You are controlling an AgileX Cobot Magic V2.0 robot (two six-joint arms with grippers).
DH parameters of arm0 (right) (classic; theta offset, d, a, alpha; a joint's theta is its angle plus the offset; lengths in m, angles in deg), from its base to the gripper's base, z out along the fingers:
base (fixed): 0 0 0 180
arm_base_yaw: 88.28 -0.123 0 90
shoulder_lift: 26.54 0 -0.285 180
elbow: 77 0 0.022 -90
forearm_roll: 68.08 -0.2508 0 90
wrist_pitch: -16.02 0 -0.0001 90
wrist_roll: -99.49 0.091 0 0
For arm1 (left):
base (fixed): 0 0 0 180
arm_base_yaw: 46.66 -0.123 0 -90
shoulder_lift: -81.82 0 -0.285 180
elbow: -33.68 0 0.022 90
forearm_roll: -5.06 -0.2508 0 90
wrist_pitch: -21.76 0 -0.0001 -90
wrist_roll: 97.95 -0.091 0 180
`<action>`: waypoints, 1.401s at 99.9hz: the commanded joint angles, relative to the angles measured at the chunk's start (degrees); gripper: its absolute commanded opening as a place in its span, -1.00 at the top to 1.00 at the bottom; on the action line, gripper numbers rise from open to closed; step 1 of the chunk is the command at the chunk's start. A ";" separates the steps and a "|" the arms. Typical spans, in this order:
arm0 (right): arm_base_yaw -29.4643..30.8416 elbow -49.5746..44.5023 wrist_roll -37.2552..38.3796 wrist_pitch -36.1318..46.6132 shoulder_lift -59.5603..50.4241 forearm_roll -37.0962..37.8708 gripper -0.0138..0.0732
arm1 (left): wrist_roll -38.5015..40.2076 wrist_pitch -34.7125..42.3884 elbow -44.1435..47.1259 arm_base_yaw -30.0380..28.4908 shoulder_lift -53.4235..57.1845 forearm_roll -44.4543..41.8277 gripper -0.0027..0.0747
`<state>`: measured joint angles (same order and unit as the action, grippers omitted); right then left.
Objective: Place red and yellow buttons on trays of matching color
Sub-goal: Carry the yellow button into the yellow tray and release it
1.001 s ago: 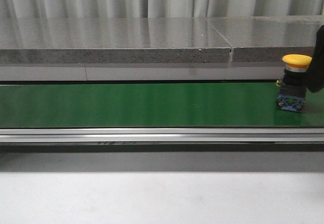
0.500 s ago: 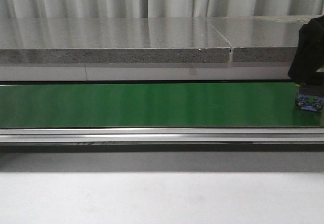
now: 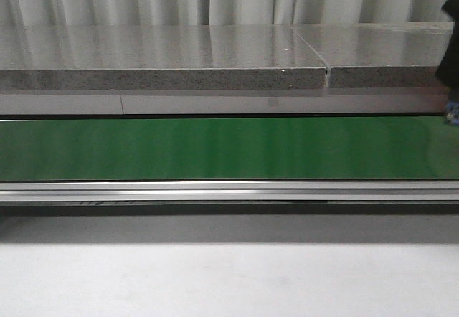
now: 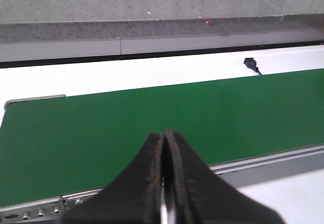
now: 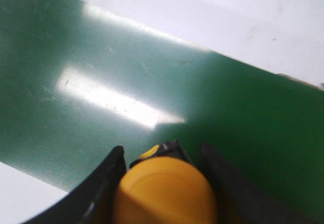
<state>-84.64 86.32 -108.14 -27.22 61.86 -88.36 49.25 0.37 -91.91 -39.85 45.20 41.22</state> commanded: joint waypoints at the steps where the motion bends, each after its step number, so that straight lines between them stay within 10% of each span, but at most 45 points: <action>1: 3.71 4.64 2.16 -1.74 -4.62 0.71 0.57 | -0.03 3.59 -1.66 0.14 -0.31 1.37 0.98; 57: 37.61 11.59 11.28 2.57 -0.80 4.21 0.57 | -0.03 3.59 -1.66 0.14 -0.31 1.37 0.98; 140: 40.73 11.59 11.52 7.55 18.92 6.24 0.57 | -0.03 3.59 -1.66 0.14 -0.31 1.37 0.98</action>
<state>-44.32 96.12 -96.36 -21.65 82.47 -82.05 49.25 0.45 -91.91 -39.85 45.20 41.22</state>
